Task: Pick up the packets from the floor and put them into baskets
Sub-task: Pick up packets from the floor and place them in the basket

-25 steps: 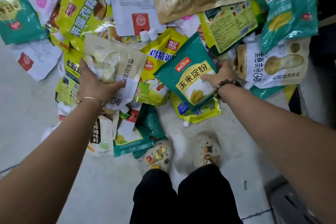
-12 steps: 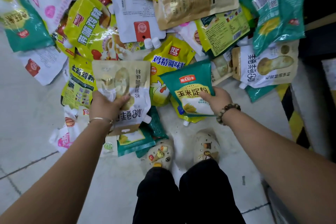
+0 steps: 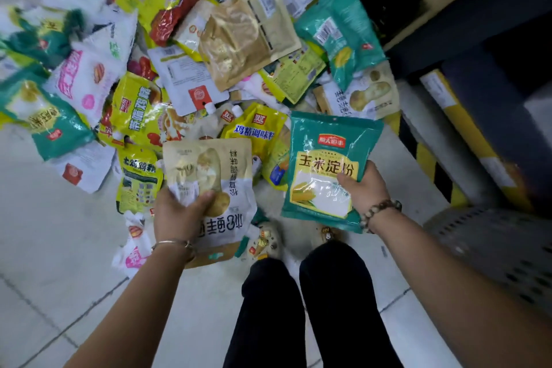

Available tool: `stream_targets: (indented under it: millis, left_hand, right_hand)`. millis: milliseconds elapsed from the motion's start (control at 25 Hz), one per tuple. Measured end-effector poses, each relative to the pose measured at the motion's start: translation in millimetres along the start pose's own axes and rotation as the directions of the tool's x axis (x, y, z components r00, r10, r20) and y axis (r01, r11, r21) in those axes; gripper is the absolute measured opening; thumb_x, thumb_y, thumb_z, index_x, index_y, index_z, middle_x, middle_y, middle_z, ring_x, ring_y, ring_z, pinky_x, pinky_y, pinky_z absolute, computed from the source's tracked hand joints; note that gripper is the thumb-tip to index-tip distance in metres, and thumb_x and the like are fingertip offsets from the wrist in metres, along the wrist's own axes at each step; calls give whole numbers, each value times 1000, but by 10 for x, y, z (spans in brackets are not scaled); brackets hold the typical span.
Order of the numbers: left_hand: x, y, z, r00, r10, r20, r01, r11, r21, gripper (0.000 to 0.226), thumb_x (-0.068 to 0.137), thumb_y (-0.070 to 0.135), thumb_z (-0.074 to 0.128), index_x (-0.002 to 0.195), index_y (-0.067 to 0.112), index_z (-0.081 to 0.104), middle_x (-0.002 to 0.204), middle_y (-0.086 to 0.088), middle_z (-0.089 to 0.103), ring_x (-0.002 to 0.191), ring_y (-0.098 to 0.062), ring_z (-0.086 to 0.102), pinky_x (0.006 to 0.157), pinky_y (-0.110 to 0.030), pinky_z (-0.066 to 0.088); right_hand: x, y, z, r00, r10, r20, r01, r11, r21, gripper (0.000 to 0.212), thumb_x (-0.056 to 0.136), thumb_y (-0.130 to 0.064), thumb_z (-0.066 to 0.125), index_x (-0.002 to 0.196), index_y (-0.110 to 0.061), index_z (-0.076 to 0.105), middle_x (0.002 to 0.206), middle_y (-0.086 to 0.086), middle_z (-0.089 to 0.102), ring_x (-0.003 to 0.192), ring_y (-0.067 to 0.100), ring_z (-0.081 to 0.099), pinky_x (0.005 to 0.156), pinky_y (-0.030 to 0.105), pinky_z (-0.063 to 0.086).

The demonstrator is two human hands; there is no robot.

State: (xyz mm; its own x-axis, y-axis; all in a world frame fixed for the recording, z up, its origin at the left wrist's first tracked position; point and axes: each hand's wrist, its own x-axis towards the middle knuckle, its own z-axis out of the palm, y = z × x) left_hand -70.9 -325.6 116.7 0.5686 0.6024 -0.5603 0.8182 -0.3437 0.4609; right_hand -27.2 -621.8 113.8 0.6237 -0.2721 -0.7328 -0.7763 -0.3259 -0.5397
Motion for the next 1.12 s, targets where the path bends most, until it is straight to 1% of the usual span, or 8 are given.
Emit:
stream_targets:
  millis: [200,400,560,680,760,880,1000,1120]
  left_hand:
    - [-637,523,-226,992,105,76,-107,994,13,47,67,33,81,89,6,50,78,-3,56,74,-24,54,62,-30,36]
    - [-1408,949,-205,950,273,155,-274,962,-17,35,73,23,78,88,10,49,71,11,51,61,-5,49,48,-8,33]
    - [-2087,1016,5,922,328,207,-320,945,-71,29,75,21,76,86,9,51,74,6,54,65,-2,49,48,-8,32]
    - [-2600,1052,279,900,366,235,-368,929,-40,34,77,22,74,69,21,41,65,10,47,58,3,43,46,-4,31]
    - [-2912,1084,501,876,387,287,-389,920,-52,30,79,20,73,69,21,44,65,12,49,59,5,45,47,-5,31]
    - [-3371,1126,890,821,408,400,-423,905,-55,18,80,23,71,78,18,53,71,10,58,65,-2,54,59,-18,38]
    - [-3789,1170,1274,766,446,463,-491,871,-26,28,80,26,71,69,22,45,66,11,54,60,0,50,54,-27,31]
    - [-4220,1203,1679,689,479,544,-570,821,-1,28,81,28,70,72,17,45,63,10,51,57,-4,48,50,-25,28]
  right_hand:
    - [-778,47,-551,987,25,-159,6,981,193,16,90,-11,58,104,-18,55,95,-4,62,86,14,58,75,24,42]
    - [-1406,275,-1043,962,32,-270,36,969,243,9,90,-16,59,87,-24,60,78,-19,59,65,-13,53,52,1,37]
    - [-1766,601,-1481,924,38,-380,53,973,225,3,89,-15,61,90,-17,63,79,-7,60,68,-6,51,52,-2,34]
    - [-2011,938,-1868,892,45,-450,70,969,235,18,89,-12,61,104,-4,66,91,0,60,80,10,53,58,2,35]
    - [-2170,1163,-2127,875,91,-475,63,953,298,20,89,-9,60,106,-1,66,94,3,61,82,7,55,62,10,36]
    - [-2398,1578,-2511,841,175,-511,73,900,429,11,89,-3,58,97,-7,64,84,-6,60,57,-15,53,55,2,36]
    - [-2553,2035,-2850,798,291,-528,22,862,507,10,89,-8,59,93,-2,66,67,-4,55,46,-9,45,47,7,34]
    - [-2712,2527,-3170,733,399,-550,-28,826,562,18,88,-14,61,90,3,66,68,3,54,50,2,41,46,14,32]
